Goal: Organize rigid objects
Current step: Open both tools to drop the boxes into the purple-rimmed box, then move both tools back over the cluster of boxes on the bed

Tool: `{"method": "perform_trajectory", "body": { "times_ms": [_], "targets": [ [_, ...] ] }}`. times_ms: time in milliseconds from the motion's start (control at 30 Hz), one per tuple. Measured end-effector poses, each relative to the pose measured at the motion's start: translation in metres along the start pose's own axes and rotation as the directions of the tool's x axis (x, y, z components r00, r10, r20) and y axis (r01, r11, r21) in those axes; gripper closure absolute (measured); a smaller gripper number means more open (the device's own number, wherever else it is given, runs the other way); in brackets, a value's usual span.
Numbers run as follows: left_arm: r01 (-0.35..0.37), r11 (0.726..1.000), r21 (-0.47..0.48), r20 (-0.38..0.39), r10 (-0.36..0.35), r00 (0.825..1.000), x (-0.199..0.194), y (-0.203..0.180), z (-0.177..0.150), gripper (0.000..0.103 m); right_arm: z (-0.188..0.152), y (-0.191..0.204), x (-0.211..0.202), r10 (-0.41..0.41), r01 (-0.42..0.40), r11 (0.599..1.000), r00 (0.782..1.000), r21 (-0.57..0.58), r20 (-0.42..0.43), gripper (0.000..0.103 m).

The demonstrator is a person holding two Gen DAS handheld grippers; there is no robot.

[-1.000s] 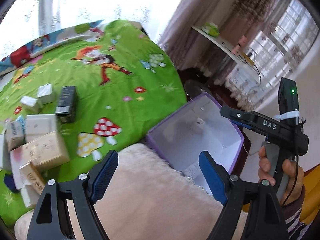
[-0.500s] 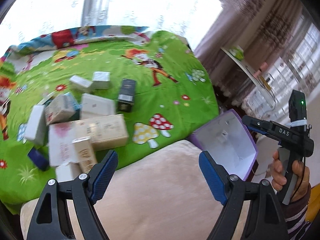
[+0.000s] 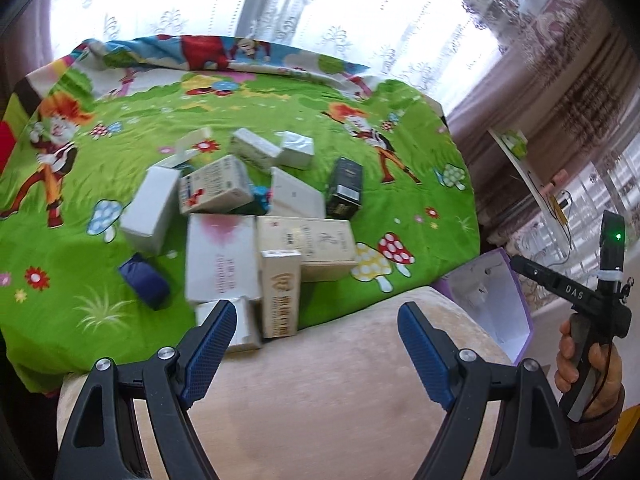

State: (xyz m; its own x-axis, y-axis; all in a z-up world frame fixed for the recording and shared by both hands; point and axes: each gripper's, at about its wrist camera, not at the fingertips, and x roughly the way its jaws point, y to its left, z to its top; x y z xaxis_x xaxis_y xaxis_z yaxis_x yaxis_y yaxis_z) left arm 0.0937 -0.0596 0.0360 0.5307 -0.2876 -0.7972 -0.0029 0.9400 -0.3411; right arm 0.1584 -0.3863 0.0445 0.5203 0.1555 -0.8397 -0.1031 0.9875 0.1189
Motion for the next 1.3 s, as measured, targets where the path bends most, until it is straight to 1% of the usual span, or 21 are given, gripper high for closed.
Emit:
{"method": "perform_trajectory", "body": {
  "times_ms": [200,467,567,733,833,933,1000,1067,1100,1133,1200,1300],
  "targets": [
    [-0.028,0.999,-0.036,0.002,0.028,1.000,-0.007,0.025,-0.003,0.019,-0.002,0.026,0.013,0.021,-0.024,0.998,0.999,-0.059,-0.043,0.024],
    [-0.075,0.993,-0.096,-0.010,0.075,0.997,-0.009,0.059,-0.008,0.019,-0.001,0.065,0.032,0.095,-0.107,0.987,0.990,-0.122,-0.104,0.024],
    [-0.093,0.989,-0.117,-0.015,0.092,0.996,-0.011,0.072,-0.010,0.019,0.000,0.080,0.038,0.093,-0.111,0.981,0.989,-0.160,-0.116,0.024],
    [-0.135,0.979,-0.151,-0.042,0.130,0.991,-0.008,0.092,-0.011,0.019,0.001,0.101,0.052,0.113,-0.142,0.969,0.982,-0.201,-0.150,0.024],
    [-0.142,0.974,-0.177,-0.051,0.135,0.990,-0.006,0.102,-0.010,0.021,-0.001,0.117,0.058,0.123,-0.161,0.960,0.978,-0.229,-0.171,0.024],
    [-0.129,0.976,-0.173,-0.060,0.120,0.991,-0.002,0.101,-0.008,0.022,-0.006,0.136,0.064,0.130,-0.181,0.943,0.973,-0.279,-0.192,0.024],
    [-0.121,0.979,-0.163,-0.079,0.109,0.991,0.006,0.097,-0.005,0.024,-0.010,0.150,0.070,0.135,-0.198,0.931,0.967,-0.307,-0.214,0.024],
    [-0.088,0.984,-0.154,-0.114,0.071,0.991,0.016,0.091,-0.003,0.024,-0.013,0.160,0.074,0.139,-0.211,0.921,0.963,-0.328,-0.230,0.024],
    [-0.060,0.986,-0.153,-0.137,0.039,0.990,0.024,0.087,-0.002,0.024,-0.015,0.164,0.076,0.135,-0.211,0.918,0.962,-0.336,-0.236,0.024],
    [-0.053,0.987,-0.153,-0.152,0.029,0.988,0.029,0.085,-0.002,0.024,-0.016,0.168,0.078,0.132,-0.213,0.914,0.961,-0.347,-0.243,0.024],
    [-0.057,0.988,-0.142,-0.185,0.030,0.982,0.040,0.081,0.000,0.025,-0.018,0.174,0.080,0.127,-0.214,0.908,0.960,-0.360,-0.251,0.024],
    [-0.036,0.991,-0.126,-0.231,0.006,0.973,0.054,0.074,0.002,0.025,-0.020,0.181,0.082,0.115,-0.209,0.900,0.960,-0.382,-0.254,0.024]
  ]
}}
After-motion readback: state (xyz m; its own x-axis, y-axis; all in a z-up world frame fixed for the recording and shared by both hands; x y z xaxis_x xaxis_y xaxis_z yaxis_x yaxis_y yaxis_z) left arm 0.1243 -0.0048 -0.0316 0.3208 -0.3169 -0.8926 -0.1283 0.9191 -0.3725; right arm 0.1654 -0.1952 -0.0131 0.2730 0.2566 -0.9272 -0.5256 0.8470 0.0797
